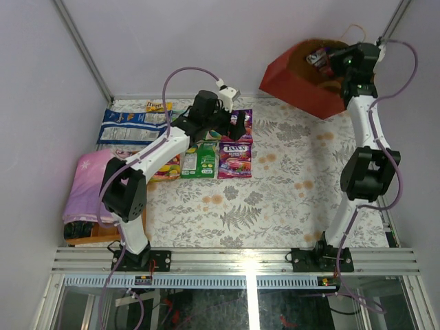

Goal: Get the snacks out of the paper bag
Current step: Take out the snack from the paper bag.

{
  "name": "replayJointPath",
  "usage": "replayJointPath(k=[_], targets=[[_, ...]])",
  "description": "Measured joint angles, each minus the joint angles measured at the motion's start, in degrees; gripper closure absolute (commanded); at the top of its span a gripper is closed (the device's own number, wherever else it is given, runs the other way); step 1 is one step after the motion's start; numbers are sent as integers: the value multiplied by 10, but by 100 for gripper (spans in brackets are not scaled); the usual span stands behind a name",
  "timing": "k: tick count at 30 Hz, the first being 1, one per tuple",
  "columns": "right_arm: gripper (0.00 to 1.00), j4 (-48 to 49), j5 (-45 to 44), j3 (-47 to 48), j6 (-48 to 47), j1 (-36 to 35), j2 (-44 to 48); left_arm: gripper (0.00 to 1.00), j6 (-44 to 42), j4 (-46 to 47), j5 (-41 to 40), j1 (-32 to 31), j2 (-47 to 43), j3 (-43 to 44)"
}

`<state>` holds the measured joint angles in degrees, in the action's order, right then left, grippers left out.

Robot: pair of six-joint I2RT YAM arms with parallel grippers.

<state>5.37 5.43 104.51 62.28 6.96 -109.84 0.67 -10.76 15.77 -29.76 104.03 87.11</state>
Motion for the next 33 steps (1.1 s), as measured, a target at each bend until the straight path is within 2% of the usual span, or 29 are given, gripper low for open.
replayJointPath(k=[4,6,16,22,30,33], targets=[[100,-40,37,189,-10,0,-108,0,-5,0,-8,0,2,9],[100,-57,49,241,-14,0,-143,0,-6,1,-11,0,7,13],[100,-107,94,205,-54,0,-143,0,-10,22,-36,0,50,16],[100,-107,140,207,-66,0,-119,0,-7,34,-38,-2,98,63],[100,-99,180,339,-83,0,-96,0,6,40,-58,-1,98,65],[100,-66,212,296,-83,0,-27,0,27,57,-34,10,82,45]])
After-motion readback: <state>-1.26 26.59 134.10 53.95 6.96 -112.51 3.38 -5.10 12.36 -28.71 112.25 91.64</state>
